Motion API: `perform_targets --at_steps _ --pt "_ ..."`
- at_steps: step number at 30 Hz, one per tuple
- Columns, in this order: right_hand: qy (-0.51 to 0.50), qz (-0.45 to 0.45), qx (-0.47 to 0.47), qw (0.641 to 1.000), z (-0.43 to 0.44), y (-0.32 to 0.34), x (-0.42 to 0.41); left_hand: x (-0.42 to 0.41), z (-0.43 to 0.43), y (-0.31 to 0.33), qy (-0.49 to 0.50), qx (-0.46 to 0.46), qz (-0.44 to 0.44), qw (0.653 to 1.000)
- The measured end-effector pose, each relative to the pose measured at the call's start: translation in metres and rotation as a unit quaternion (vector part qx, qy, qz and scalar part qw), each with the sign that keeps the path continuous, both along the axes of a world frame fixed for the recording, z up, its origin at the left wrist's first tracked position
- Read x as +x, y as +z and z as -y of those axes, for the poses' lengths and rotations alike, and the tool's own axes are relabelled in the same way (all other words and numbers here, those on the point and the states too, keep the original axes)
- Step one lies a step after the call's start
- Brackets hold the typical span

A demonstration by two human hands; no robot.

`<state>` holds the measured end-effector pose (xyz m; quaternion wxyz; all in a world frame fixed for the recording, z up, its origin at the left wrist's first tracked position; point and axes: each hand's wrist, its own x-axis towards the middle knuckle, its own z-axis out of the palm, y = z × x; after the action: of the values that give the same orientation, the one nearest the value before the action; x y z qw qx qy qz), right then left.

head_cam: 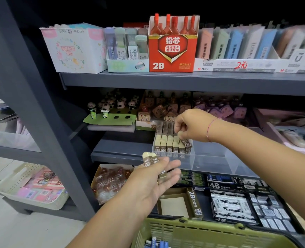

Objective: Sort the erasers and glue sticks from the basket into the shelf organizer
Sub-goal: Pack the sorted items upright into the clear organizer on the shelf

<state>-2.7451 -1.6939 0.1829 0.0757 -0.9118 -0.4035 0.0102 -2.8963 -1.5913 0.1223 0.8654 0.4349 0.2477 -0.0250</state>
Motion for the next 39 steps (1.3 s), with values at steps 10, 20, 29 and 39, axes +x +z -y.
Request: perform_targets --at_steps 10,20,29,39 --pt "-0.070 -0.011 0.019 0.997 0.021 -0.035 0.008 0.001 0.001 0.001 0.000 0.013 -0.016 1.000" --pt "-0.108 -0.072 0.089 0.988 0.025 -0.052 0.010 0.001 0.001 -0.002 0.005 0.035 -0.038 0.999" --pt "-0.062 -0.062 0.006 0.996 0.018 -0.046 0.015 0.003 0.003 -0.002 0.008 0.030 -0.041 0.999" --pt "0.005 0.027 -0.144 0.989 -0.003 -0.048 0.022 0.002 0.000 -0.001 0.018 0.027 -0.043 0.999"
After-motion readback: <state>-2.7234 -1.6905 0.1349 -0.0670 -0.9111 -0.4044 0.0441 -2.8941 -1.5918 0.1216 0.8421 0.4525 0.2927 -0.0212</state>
